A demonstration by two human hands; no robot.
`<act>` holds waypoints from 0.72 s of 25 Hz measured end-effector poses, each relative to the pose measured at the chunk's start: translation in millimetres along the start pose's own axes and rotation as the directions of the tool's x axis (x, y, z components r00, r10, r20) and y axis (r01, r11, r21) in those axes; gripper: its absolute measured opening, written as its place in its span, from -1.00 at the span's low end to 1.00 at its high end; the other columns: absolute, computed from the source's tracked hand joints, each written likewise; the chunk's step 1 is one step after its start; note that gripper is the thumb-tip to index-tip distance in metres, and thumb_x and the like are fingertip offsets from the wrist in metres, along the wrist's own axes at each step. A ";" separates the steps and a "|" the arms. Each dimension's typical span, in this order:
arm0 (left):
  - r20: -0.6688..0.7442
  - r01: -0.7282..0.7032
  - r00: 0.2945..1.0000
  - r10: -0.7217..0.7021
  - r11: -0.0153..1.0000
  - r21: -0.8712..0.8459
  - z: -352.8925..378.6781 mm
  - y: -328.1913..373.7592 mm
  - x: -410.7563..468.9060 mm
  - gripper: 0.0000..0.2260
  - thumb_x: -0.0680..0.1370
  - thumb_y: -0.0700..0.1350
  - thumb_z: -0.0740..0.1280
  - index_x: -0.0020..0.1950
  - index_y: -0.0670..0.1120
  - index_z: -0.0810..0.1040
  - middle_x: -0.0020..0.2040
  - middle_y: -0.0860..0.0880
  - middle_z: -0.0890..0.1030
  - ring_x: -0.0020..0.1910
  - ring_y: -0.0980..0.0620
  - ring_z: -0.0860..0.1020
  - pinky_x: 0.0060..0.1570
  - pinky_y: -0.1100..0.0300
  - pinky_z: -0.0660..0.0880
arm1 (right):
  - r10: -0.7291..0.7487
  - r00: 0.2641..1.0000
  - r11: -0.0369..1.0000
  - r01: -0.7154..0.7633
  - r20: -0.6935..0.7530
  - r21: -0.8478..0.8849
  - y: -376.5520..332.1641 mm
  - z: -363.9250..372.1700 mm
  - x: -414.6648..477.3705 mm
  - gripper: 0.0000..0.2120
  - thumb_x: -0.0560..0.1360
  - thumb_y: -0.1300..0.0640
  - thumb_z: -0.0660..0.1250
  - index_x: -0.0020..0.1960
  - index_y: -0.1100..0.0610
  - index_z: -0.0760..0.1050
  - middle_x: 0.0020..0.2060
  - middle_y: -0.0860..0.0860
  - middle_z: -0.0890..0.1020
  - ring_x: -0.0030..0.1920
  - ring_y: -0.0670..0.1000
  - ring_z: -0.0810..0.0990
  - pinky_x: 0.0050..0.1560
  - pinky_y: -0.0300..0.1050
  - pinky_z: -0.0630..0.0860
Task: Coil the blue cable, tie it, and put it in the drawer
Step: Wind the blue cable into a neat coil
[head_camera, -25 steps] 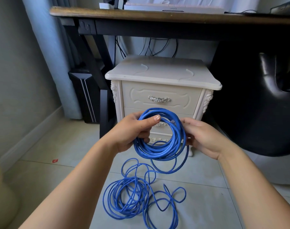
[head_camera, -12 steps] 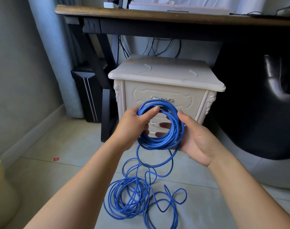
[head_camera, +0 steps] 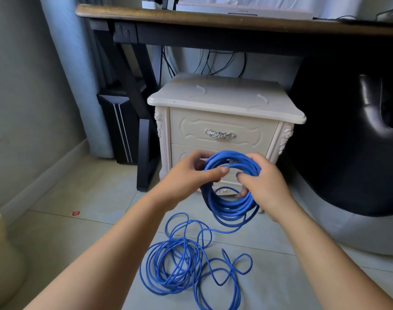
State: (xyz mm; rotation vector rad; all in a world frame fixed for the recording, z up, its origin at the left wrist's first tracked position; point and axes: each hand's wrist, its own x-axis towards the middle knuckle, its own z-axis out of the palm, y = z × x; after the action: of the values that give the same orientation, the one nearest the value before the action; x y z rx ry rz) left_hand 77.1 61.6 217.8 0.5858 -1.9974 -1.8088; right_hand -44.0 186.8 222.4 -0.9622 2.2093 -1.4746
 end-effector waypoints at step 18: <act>-0.356 -0.089 0.926 0.126 0.989 0.120 5.8 -9.9 7.5 -0.68 0.58 0.16 0.28 -0.08 -0.11 0.52 -0.49 0.06 0.45 -0.50 0.09 0.46 -0.29 0.00 0.49 | 0.129 0.983 0.891 -0.172 0.130 0.419 10.7 14.0 -7.9 -0.84 0.48 0.20 0.41 0.03 0.06 0.52 -0.23 0.06 0.68 -0.12 0.08 0.70 0.10 0.18 0.59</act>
State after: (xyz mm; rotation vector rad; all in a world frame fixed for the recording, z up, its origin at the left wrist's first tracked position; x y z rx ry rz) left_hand 68.2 61.5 207.3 0.7635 -1.8348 -1.4192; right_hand -33.9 185.1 206.1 -0.6823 1.7343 -1.6984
